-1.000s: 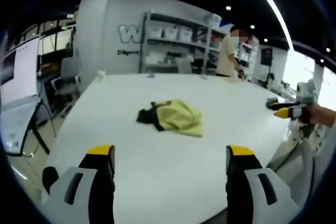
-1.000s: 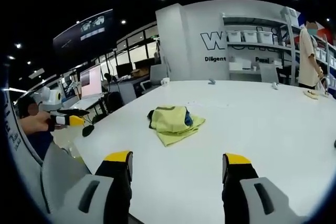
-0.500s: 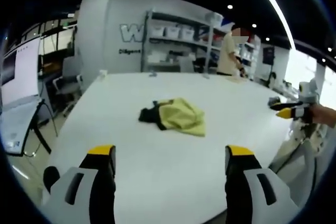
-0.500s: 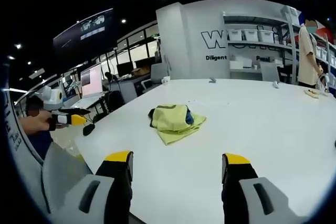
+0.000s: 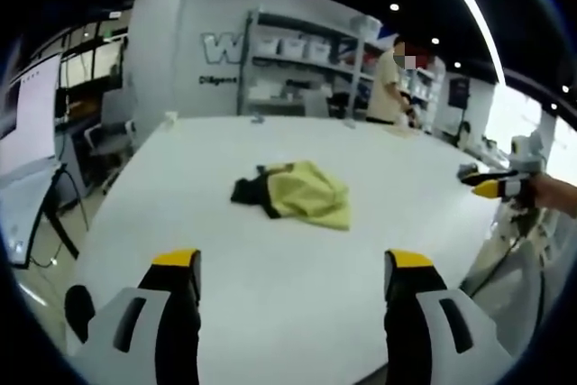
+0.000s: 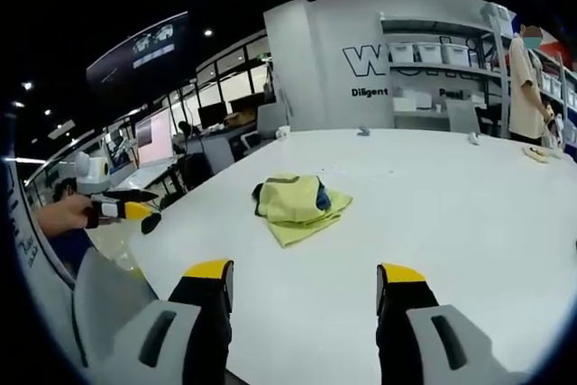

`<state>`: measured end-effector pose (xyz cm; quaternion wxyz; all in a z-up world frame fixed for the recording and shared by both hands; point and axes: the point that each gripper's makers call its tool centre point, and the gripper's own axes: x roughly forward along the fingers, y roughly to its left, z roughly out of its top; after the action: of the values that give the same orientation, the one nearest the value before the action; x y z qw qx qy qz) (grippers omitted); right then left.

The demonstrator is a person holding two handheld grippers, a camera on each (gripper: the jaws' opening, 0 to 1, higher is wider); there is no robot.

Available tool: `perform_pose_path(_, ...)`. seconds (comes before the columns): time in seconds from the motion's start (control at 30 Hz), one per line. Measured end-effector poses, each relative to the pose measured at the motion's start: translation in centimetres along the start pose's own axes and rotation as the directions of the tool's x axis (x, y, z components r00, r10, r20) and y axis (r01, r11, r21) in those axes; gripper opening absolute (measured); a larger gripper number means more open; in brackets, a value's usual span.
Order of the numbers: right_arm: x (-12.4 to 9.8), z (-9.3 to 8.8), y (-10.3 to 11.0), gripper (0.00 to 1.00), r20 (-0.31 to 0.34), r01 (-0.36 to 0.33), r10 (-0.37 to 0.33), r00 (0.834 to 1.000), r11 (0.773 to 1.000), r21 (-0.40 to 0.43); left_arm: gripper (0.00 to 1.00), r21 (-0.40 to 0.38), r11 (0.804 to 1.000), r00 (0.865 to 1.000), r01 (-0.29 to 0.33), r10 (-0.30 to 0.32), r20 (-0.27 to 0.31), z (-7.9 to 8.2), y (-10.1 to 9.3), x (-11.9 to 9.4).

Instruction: Fold the garment on the visible template until the final outline fits inside the template.

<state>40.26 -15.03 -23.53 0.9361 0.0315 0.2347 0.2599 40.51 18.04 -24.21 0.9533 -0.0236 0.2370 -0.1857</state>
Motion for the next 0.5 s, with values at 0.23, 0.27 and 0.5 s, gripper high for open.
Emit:
perform_pose_path(0.23,1.3,0.4,-0.7,0.61,-0.009,0.0,0.0,1.0,1.0,-0.004,0.78,0.001,1.0,1.0,0.011,-0.011,-0.009,0.0,1.4,1.6)
perform_pose_path(0.27,1.4,0.4,-0.7,0.61,-0.009,0.001,-0.001,1.0,1.0,-0.005,0.78,0.001,1.0,1.0,0.012,-0.012,-0.009,0.0,1.4,1.6)
perform_pose_path(0.5,2.4,0.7,-1.3,0.6,-0.011,0.003,-0.003,1.0,1.0,-0.005,0.77,0.005,1.0,1.0,0.022,-0.022,-0.018,0.5,1.1,2.8)
